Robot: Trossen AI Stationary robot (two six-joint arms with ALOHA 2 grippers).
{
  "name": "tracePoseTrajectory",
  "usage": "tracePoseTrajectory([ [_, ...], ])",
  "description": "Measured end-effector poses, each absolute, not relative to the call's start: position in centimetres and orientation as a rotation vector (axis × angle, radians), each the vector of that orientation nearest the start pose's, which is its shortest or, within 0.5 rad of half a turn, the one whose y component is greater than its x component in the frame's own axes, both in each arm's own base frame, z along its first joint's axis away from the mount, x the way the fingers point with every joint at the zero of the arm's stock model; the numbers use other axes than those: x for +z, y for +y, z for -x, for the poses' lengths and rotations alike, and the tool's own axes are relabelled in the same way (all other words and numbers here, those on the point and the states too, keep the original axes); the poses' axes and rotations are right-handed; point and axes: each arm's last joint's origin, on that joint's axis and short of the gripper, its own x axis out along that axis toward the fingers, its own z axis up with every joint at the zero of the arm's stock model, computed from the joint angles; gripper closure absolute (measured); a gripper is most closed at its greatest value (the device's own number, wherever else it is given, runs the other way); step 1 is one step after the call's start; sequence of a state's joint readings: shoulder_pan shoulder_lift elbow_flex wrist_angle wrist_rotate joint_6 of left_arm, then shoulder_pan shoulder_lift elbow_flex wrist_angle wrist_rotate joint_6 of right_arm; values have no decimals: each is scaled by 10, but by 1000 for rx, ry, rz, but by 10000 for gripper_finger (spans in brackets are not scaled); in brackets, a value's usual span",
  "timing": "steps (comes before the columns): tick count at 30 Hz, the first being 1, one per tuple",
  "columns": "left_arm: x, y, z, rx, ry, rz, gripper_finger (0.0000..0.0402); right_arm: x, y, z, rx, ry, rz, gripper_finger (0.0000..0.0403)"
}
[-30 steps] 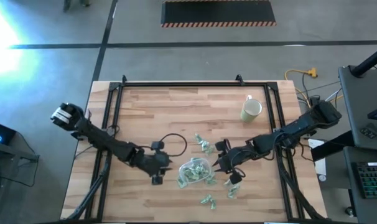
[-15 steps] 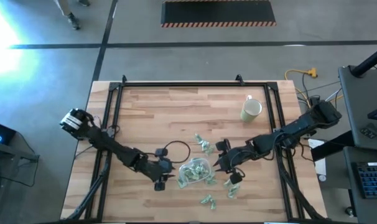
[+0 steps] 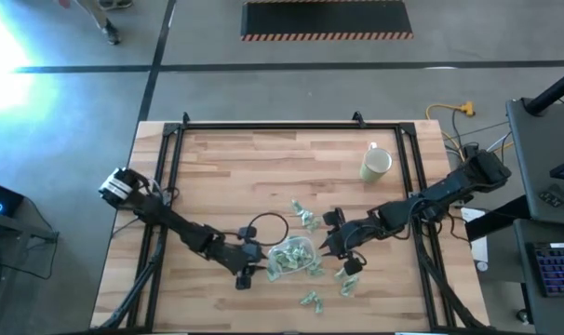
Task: Pick and place items into bin
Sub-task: Put the Stevia packet into the transparent bin
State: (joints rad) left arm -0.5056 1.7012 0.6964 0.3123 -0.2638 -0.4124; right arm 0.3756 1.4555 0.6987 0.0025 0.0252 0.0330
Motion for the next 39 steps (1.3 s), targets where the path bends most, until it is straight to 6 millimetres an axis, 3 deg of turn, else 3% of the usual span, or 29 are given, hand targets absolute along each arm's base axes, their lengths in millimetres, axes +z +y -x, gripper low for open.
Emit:
tracePoseTrajectory([
  [6, 114, -145, -278, -89, 701, 121, 276, 175, 102, -260, 321, 750, 117, 321],
  [18, 110, -145, -279, -91, 705, 114, 279, 174, 102, -260, 317, 753, 108, 319],
  [22, 109, -145, -278, -87, 720, 108, 308, 174, 102, -260, 317, 753, 108, 326],
  [29, 108, -143, -277, -76, 741, 101, 394, 174, 102, -260, 317, 753, 108, 329],
  [39, 115, -141, -265, -104, 858, 150, 400, 174, 102, -260, 317, 757, 109, 325],
])
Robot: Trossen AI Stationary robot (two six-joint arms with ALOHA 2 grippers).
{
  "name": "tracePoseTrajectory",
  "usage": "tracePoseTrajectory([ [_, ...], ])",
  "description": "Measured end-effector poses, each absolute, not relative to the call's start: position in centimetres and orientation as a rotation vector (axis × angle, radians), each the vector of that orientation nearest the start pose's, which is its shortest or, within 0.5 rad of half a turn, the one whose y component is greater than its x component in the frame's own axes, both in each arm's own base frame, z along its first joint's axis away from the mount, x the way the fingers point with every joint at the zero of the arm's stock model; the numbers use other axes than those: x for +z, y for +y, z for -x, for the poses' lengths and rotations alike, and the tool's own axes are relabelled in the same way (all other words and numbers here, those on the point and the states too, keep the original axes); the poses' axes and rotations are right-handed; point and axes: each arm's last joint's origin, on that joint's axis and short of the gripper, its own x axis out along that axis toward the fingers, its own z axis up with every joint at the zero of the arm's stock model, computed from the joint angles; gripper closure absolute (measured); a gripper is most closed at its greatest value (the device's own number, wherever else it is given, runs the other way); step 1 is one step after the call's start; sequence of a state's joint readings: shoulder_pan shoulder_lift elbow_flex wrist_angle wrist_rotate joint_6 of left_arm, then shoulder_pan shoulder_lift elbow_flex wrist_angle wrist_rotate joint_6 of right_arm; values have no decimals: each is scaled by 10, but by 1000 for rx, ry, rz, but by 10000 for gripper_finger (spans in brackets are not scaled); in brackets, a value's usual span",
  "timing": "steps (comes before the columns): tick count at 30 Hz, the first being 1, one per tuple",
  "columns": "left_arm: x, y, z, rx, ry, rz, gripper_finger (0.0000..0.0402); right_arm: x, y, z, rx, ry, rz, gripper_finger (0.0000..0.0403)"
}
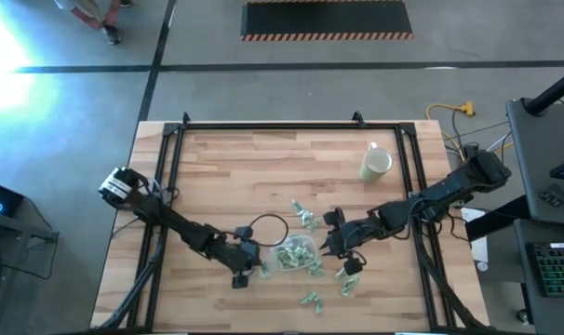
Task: Pick and place items into bin
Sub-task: Put the Stevia packet into the transparent bin
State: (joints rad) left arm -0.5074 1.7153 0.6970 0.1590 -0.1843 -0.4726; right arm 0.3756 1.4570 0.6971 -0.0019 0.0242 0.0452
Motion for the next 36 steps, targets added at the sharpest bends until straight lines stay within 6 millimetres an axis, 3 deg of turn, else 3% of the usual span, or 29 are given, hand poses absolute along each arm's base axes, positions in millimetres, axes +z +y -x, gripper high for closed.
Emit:
tracePoseTrajectory([
  [6, 130, -134, -248, -10, 909, 107, 401, 174, 102, -260, 317, 760, 110, 333],
  [11, 153, -128, -245, 143, 758, 1, 401, 174, 102, -260, 317, 760, 110, 335],
  [21, 169, -119, -248, 348, 583, -169, 401, 174, 101, -260, 317, 759, 113, 335],
  [31, 187, -125, -262, 280, 418, -249, 401, 174, 101, -260, 320, 757, 124, 335],
  [36, 194, -129, -266, 163, 368, -236, 401, 174, 101, -260, 320, 757, 124, 335],
])
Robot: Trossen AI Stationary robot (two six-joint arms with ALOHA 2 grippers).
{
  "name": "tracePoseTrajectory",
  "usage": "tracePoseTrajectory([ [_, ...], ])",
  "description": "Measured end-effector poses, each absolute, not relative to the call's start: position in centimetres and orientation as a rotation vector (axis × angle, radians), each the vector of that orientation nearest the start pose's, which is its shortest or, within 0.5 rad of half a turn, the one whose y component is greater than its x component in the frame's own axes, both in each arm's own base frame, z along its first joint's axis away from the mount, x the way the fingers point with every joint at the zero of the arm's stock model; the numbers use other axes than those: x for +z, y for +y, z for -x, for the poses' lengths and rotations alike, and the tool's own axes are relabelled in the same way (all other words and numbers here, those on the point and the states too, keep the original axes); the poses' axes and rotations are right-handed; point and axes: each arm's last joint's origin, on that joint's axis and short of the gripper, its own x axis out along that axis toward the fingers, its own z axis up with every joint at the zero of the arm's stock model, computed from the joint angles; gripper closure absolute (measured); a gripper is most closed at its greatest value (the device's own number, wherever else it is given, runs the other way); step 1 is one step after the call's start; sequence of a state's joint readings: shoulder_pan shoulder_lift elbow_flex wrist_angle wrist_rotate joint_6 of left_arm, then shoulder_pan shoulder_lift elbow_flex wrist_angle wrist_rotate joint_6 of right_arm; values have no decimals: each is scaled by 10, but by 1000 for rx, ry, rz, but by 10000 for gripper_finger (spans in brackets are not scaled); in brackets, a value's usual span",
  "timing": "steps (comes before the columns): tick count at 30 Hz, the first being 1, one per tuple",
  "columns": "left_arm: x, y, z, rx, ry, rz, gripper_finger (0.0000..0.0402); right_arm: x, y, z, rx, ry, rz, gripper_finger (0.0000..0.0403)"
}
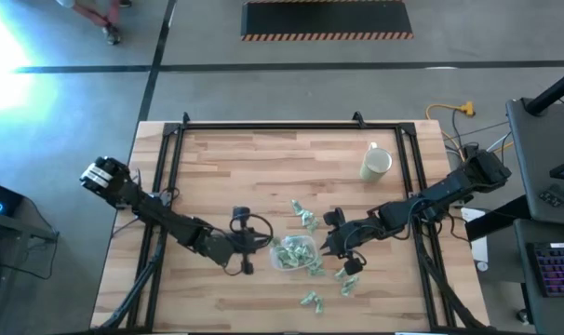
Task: Pick and place items into bin
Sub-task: Put the Stevia packet into the transparent bin
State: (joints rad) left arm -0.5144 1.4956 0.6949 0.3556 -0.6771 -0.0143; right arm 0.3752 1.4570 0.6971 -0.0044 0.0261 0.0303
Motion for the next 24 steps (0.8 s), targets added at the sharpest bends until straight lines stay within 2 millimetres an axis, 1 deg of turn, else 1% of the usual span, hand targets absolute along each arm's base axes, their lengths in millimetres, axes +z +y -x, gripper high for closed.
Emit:
tracePoseTrajectory([
  [5, 190, -133, -271, 59, 362, -203, 401, 174, 101, -260, 320, 757, 125, 335],
  [8, 182, -133, -275, 30, 380, -200, 401, 174, 101, -260, 319, 757, 125, 335],
  [15, 161, -127, -293, -45, 400, -163, 401, 174, 101, -260, 318, 757, 125, 335],
  [20, 151, -123, -302, -66, 436, -156, 402, 173, 101, -259, 311, 775, 113, 335],
  [24, 150, -121, -305, -61, 441, -154, 402, 171, 100, -257, 307, 803, 115, 335],
])
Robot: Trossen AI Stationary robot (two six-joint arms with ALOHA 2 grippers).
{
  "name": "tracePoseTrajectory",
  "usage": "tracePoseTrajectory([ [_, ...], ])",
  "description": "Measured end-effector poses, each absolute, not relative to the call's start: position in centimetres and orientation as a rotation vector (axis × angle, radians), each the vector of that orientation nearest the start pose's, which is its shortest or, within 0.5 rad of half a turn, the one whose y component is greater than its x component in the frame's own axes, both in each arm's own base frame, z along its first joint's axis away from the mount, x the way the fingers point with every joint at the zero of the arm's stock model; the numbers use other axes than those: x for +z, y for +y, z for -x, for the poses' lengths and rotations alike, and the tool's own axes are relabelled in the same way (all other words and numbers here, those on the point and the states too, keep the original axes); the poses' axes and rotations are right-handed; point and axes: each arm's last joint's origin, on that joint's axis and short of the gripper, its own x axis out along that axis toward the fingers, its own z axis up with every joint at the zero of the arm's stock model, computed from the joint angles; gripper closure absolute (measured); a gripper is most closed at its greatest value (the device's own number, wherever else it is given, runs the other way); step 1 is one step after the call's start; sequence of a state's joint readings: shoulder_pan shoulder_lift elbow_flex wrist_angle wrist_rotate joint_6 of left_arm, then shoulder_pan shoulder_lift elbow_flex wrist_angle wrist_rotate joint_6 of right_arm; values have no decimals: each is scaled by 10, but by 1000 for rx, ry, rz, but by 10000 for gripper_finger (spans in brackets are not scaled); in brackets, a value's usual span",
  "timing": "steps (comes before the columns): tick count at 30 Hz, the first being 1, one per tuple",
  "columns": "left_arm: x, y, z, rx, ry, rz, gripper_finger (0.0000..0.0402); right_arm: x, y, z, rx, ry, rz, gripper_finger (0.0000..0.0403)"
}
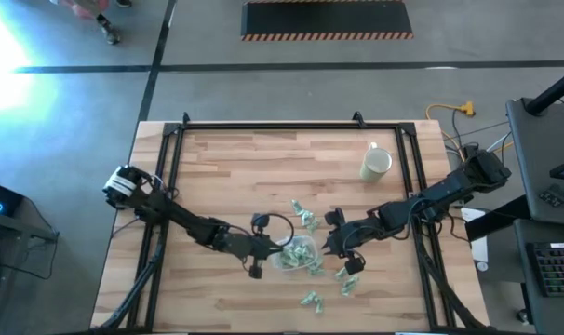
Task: Pick and place items into bin
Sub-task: Put the Stevia packet into the transparent bin
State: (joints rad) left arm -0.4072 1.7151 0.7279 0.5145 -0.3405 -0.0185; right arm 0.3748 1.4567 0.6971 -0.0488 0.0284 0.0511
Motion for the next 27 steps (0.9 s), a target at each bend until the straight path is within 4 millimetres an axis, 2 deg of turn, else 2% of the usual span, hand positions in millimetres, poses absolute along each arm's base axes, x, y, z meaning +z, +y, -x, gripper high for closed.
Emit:
tracePoseTrajectory([
  [8, 150, -120, -305, -59, 440, -161, 392, 170, 100, -256, 305, 810, 114, 335],
  [11, 149, -120, -304, -59, 456, -168, 360, 169, 99, -255, 295, 825, 120, 335],
  [18, 151, -119, -303, -52, 461, -174, 257, 165, 93, -251, 141, 885, 153, 335],
  [22, 165, -118, -301, -44, 418, -248, 222, 164, 91, -250, 64, 884, 188, 335],
  [27, 194, -112, -294, 21, 328, -370, 210, 158, 88, -248, 36, 866, 216, 335],
])
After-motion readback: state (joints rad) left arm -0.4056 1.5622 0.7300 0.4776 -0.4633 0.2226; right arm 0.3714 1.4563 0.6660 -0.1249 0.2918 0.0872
